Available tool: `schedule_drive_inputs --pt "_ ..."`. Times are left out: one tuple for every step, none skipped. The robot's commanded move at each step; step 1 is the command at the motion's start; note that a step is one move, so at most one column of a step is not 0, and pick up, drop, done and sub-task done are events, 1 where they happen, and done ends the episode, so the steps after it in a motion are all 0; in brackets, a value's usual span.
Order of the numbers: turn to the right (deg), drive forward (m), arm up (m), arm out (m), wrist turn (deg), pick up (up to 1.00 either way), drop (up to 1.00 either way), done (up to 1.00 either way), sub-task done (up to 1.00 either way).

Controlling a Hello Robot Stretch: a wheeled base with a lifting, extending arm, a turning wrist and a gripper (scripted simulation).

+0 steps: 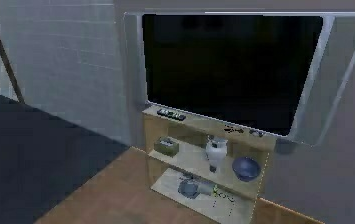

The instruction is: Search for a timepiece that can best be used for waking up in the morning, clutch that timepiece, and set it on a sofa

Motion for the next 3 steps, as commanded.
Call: schedule_drive_inputs --pt "-45.0 0.0 0.0 0.0 0.0 0.0 0.0 0.0 0.0" --pt "-18.0 0.0 0.0 0.0 0.0 0.0 0.0 0.0 0.0" --pt "0.0 1.0 0.0 0.0 0.0 0.0 0.0 0.0 0.0"
